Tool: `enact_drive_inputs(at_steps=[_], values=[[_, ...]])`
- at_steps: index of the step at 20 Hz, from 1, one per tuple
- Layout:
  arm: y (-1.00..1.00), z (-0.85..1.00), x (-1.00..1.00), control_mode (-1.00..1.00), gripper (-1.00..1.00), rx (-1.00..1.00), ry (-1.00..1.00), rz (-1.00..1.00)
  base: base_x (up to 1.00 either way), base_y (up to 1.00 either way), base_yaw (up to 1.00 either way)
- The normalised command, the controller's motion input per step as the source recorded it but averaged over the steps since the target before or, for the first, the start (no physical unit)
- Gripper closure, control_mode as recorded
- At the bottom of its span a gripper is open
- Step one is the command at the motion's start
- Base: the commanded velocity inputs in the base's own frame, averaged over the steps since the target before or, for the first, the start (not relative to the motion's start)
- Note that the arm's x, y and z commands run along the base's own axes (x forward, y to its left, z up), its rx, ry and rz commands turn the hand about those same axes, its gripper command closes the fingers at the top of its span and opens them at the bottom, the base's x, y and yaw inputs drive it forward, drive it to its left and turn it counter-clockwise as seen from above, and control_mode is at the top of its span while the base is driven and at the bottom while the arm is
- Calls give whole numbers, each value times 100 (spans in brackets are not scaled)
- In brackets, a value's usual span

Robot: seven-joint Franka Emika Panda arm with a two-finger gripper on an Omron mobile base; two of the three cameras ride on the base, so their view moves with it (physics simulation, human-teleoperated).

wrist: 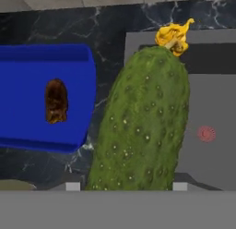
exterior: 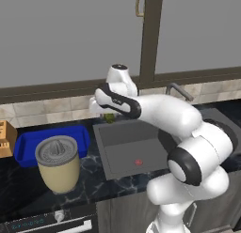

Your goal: Pick up all produce items and place them in the sink. Turn on the sink faucet to wash them. Then turn the sink off and put them in the tray.

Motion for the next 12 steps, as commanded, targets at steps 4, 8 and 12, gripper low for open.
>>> enact_drive_inputs(at_steps=[4, 8, 12], values=[[39, -16, -20, -100, 100, -5, 0, 18, 0, 0, 0], [32, -25, -20, -100, 100, -5, 0, 17, 0, 0, 0], [40, -30, -1, -100, 100, -5, 0, 15, 0, 0, 0]])
